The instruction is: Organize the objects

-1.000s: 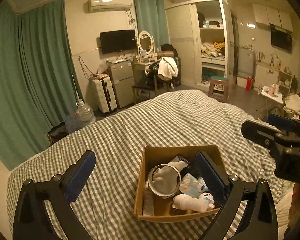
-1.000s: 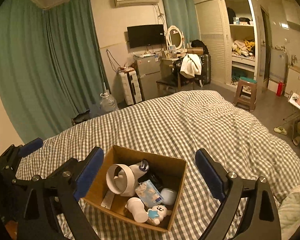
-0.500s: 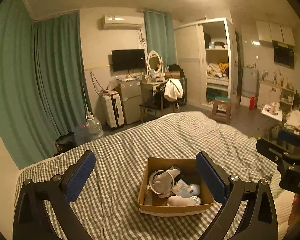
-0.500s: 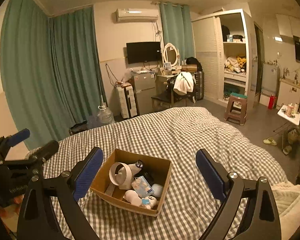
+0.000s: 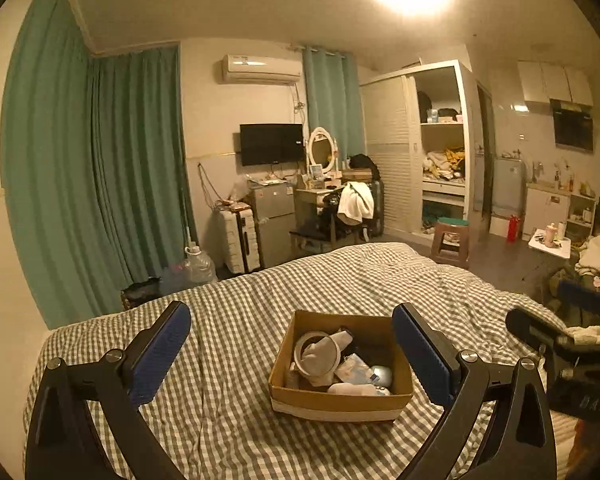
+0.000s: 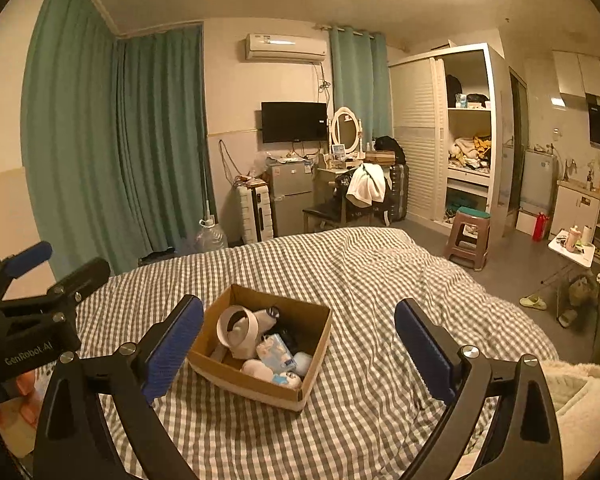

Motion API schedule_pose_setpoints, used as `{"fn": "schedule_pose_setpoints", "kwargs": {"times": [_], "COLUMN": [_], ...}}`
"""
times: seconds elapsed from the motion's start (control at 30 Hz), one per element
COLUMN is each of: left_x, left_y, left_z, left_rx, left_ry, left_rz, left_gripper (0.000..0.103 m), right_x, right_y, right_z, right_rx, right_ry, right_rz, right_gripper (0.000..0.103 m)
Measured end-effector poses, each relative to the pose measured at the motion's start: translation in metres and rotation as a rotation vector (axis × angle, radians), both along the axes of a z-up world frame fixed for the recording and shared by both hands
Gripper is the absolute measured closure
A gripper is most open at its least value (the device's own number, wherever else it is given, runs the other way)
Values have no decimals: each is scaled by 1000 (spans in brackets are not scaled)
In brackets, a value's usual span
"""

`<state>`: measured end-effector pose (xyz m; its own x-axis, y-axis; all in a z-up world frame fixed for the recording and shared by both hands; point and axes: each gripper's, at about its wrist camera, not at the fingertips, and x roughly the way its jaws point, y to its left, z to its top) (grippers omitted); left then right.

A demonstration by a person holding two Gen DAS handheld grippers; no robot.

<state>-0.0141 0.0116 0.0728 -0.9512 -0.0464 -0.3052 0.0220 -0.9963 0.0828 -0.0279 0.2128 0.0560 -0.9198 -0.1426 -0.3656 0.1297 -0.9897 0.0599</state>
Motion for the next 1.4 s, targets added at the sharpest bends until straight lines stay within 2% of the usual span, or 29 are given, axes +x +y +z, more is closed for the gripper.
{"fn": "schedule_pose_setpoints", "kwargs": {"times": [0.2, 0.33, 0.53, 0.63, 0.77, 1.03, 1.4], "left_x": [-2, -6, -12, -15, -18, -20, -14], "left_y": [0, 3, 4, 2, -1, -4, -2], "left_z": [-26, -48, -82, -94, -99, -103, -99], "left_rx": [50, 30, 1, -2, 9, -6, -12], "left_ry": [-45, -67, -84, -85, -82, -87, -81], "left_rz": [16, 31, 28, 47, 57, 61, 57], "left_gripper": [0, 0, 0, 0, 0, 0, 0], "right_x": [5, -4, -12, -14, -17, -24, -18], "right_y": [11, 5, 6, 3, 1, 2, 5], "right_z": [-42, -71, -105, -117, -123, -131, -127], "right_rx": [-67, 0, 2, 60, 77, 69, 43], "right_ry": [-34, -57, -23, -14, 2, -30, -33], "right_rz": [-16, -25, 9, -6, 6, -18, -25], "right_gripper": [4, 4, 4, 4, 4, 4, 4]}}
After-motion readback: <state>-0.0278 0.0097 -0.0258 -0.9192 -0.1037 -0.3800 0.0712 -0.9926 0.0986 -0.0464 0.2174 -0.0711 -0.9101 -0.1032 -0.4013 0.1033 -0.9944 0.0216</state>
